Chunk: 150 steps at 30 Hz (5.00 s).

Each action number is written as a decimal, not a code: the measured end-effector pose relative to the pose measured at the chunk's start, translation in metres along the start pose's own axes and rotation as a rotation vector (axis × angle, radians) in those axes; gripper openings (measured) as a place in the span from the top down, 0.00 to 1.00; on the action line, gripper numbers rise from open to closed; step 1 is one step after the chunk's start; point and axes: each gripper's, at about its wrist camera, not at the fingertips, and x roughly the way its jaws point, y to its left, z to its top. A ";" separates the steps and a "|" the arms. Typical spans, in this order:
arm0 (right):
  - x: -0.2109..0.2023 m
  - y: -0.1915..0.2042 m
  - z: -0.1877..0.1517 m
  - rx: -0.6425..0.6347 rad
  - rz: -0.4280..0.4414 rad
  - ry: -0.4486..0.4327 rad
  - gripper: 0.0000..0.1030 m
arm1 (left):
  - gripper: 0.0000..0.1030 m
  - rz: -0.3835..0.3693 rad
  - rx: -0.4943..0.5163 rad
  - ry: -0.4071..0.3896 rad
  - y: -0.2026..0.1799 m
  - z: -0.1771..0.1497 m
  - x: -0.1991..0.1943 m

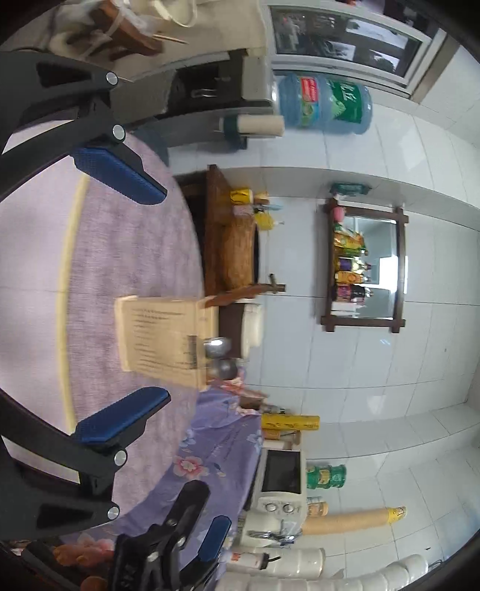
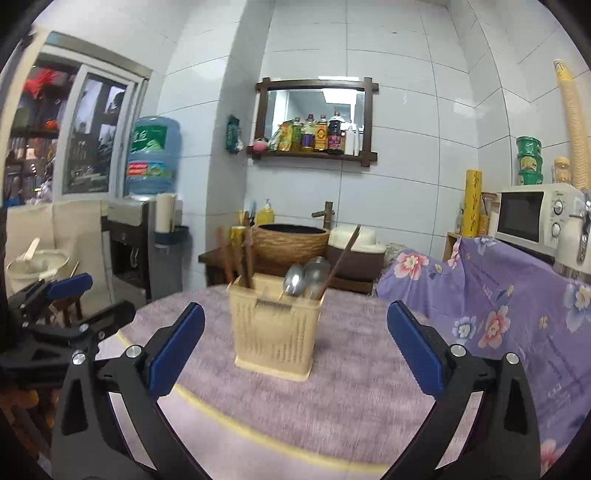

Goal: Organize utensils

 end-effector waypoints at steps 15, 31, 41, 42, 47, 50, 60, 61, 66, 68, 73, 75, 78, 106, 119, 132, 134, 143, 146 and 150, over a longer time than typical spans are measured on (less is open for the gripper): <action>-0.101 0.011 -0.107 0.101 -0.035 0.073 0.05 | 0.05 0.041 0.005 0.039 -0.006 -0.083 -0.081; -0.100 0.009 -0.103 0.089 -0.031 0.068 0.05 | 0.05 0.048 0.009 0.027 -0.005 -0.085 -0.089; -0.099 0.010 -0.103 0.095 -0.027 0.075 0.05 | 0.05 0.038 0.000 0.031 -0.003 -0.083 -0.088; -0.098 0.010 -0.103 0.095 -0.027 0.076 0.05 | 0.05 0.037 -0.001 0.031 -0.002 -0.083 -0.088; -0.098 0.010 -0.104 0.099 -0.026 0.079 0.05 | 0.05 0.033 -0.001 0.034 -0.003 -0.083 -0.087; -0.098 0.010 -0.104 0.101 -0.024 0.080 0.05 | 0.05 0.031 -0.002 0.035 -0.002 -0.083 -0.087; -0.097 0.011 -0.105 0.103 -0.023 0.083 0.05 | 0.05 0.027 -0.002 0.040 -0.002 -0.082 -0.088; -0.097 0.011 -0.105 0.102 -0.024 0.082 0.05 | 0.05 0.026 -0.003 0.040 -0.002 -0.082 -0.088; -0.097 0.011 -0.105 0.102 -0.024 0.083 0.05 | 0.05 0.017 -0.010 0.045 -0.001 -0.081 -0.086; -0.097 0.011 -0.105 0.103 -0.023 0.083 0.05 | 0.05 0.015 -0.008 0.045 -0.001 -0.081 -0.087; -0.096 0.011 -0.105 0.104 -0.023 0.085 0.05 | 0.05 0.004 -0.015 0.050 0.001 -0.081 -0.086; -0.097 0.011 -0.105 0.103 -0.022 0.084 0.05 | 0.05 0.006 -0.013 0.049 0.001 -0.081 -0.086; -0.096 0.011 -0.105 0.105 -0.022 0.087 0.05 | 0.05 0.001 -0.015 0.043 0.001 -0.081 -0.087; -0.096 0.011 -0.107 0.114 -0.021 0.100 0.05 | 0.05 0.028 -0.006 0.069 -0.001 -0.081 -0.081; -0.096 0.011 -0.107 0.116 -0.020 0.101 0.05 | 0.05 0.030 -0.006 0.071 -0.001 -0.081 -0.081; -0.094 0.014 -0.110 0.122 -0.020 0.108 0.05 | 0.05 0.032 -0.007 0.074 0.000 -0.082 -0.080; -0.094 0.013 -0.109 0.123 -0.019 0.107 0.05 | 0.05 0.030 -0.006 0.074 0.000 -0.082 -0.080; -0.094 0.015 -0.110 0.123 -0.021 0.108 0.05 | 0.05 0.049 0.004 0.073 -0.002 -0.083 -0.080; -0.094 0.014 -0.109 0.123 -0.021 0.108 0.05 | 0.05 0.047 0.002 0.075 -0.002 -0.083 -0.080; -0.094 0.015 -0.109 0.124 -0.021 0.109 0.05 | 0.05 0.044 -0.001 0.076 -0.003 -0.083 -0.081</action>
